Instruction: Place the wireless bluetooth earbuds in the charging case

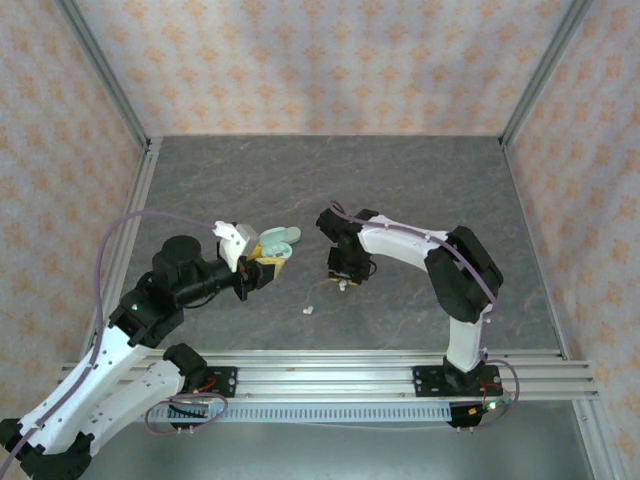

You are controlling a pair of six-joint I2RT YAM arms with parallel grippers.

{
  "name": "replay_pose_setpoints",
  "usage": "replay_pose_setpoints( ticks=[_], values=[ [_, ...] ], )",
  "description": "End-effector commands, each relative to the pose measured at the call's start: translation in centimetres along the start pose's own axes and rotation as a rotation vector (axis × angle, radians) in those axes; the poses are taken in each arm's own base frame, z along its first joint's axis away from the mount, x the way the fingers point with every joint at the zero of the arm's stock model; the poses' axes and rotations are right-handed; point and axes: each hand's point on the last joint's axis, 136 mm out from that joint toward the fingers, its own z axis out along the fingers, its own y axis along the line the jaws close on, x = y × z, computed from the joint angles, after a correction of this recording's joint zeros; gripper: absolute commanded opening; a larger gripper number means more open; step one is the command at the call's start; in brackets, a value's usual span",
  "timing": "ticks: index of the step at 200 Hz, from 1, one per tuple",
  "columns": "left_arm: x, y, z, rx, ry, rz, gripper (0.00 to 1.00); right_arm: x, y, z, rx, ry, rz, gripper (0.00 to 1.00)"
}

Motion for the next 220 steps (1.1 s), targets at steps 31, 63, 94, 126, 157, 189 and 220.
replay_pose_setpoints(
  ticks=[31, 63, 94, 126, 157, 189, 220],
  values=[
    [-1.0, -0.1, -0.4, -0.001, -0.032, 0.039, 0.19, -0.3, 0.1, -2.9, 0.013, -0.033, -0.019, 0.38],
    [-0.6, -0.1, -0.3, 0.000, -0.025, 0.036, 0.19, -0.1, -0.5, -3.1, 0.009, -0.054, 0.019, 0.37],
    [-0.4, -0.1, -0.2, 0.003, -0.020, 0.036, 0.19, 0.9, -0.8, -2.2, -0.053, -0.058, 0.095, 0.35],
    [-0.2, 0.0, -0.1, 0.001, -0.012, 0.036, 0.19, 2.0, -0.5, -1.2, -0.108, -0.060, 0.137, 0.33],
    [-0.1, 0.0, -0.1, 0.001, -0.006, 0.040, 0.18, 2.3, -0.1, 0.0, -0.127, -0.055, 0.148, 0.31],
    [0.0, 0.0, -0.4, -0.005, -0.004, 0.044, 0.18, 2.2, -0.5, 1.1, -0.089, -0.050, 0.150, 0.35],
    [0.3, 0.0, -0.6, -0.012, 0.003, 0.048, 0.18, 1.9, -0.8, 1.3, -0.067, -0.059, 0.152, 0.38]
  ],
)
